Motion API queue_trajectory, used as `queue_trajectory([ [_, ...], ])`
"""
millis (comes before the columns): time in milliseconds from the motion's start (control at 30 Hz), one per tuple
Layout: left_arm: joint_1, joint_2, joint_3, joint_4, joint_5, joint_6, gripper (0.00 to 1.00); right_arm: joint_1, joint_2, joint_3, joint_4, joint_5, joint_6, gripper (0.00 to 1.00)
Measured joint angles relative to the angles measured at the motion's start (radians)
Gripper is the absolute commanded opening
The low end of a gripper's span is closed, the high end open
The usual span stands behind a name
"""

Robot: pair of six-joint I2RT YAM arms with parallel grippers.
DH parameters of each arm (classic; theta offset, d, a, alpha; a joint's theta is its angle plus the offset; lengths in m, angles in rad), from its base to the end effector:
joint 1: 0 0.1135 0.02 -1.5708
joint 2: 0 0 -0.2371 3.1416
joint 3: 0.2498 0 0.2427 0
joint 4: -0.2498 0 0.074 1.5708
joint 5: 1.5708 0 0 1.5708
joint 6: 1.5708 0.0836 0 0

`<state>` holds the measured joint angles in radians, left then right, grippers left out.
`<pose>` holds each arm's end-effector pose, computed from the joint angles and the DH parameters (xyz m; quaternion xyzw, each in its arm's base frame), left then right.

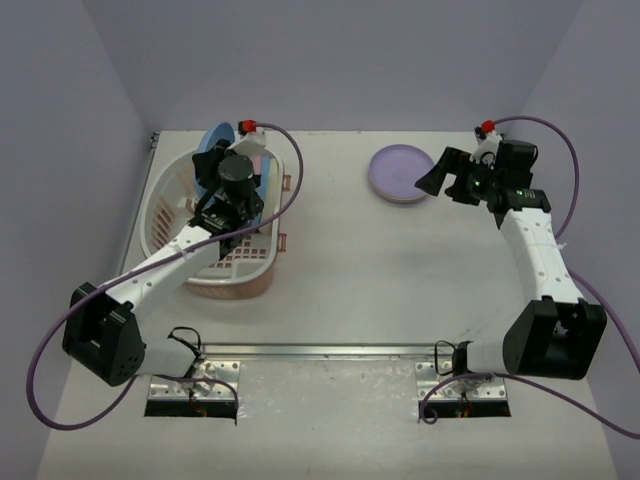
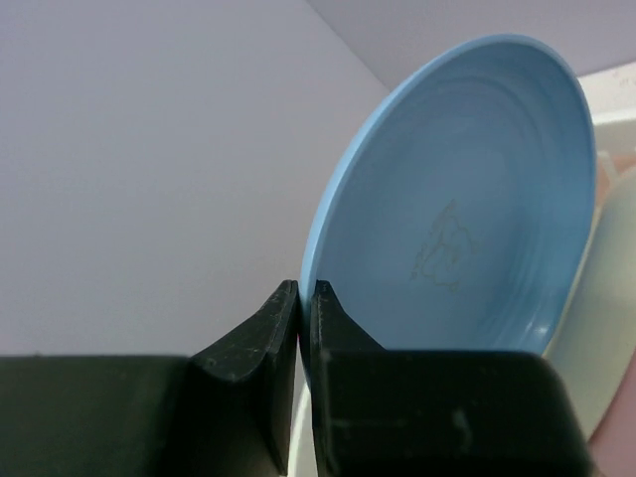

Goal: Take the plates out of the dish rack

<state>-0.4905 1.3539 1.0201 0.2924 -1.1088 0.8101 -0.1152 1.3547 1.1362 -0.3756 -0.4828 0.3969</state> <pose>0.3193 -0.0857 0.3201 0.0814 0.7089 0.4687 0.5207 0.3367 0.0001 0.2698 0.1087 0.8580 0.2730 0.4214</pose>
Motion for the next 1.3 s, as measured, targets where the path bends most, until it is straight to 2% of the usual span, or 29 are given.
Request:
queue_trajectory([
  [133,0.000,-0.077,0.120,-0.105,0.037,-0.003,0.00,0.000,-0.017,-0.001,0.014,-0.061,0.014,0.99],
  [267,0.000,-0.134,0.319,-0.273,0.128,-0.138,0.00,0.009,-0.049,-0.001,0.062,-0.132,0.042,0.99],
  [367,0.000,-0.200,0.380,-0.384,0.218,-0.238,0.00,0.022,-0.064,-0.001,0.098,-0.193,0.063,0.99],
  [467,0.002,-0.255,0.392,-0.521,0.357,-0.348,0.00,0.038,-0.071,-0.001,0.133,-0.246,0.087,0.99],
  [600,0.002,-0.267,0.395,-0.697,0.623,-0.480,0.00,0.083,-0.091,-0.001,0.181,-0.291,0.108,0.97],
  [767,0.008,-0.214,0.393,-0.862,0.925,-0.590,0.00,0.236,-0.112,0.016,0.198,-0.283,0.076,0.90],
  [900,0.008,-0.183,0.392,-0.939,1.113,-0.632,0.00,0.343,-0.105,0.048,0.191,-0.258,0.033,0.85],
  [1000,0.008,-0.176,0.392,-0.966,1.201,-0.650,0.00,0.386,-0.072,0.091,0.174,-0.232,-0.001,0.77],
  [1033,0.008,-0.176,0.392,-0.972,1.223,-0.655,0.00,0.397,-0.057,0.105,0.169,-0.223,-0.012,0.70],
  [1200,0.008,-0.174,0.392,-0.982,1.288,-0.664,0.00,0.483,0.018,0.138,0.109,-0.147,-0.090,0.55],
  [1233,0.008,-0.172,0.392,-0.985,1.296,-0.665,0.00,0.506,0.029,0.142,0.094,-0.127,-0.108,0.48],
  [1300,0.008,-0.166,0.392,-0.995,1.310,-0.666,0.00,0.542,0.049,0.149,0.070,-0.091,-0.141,0.22],
])
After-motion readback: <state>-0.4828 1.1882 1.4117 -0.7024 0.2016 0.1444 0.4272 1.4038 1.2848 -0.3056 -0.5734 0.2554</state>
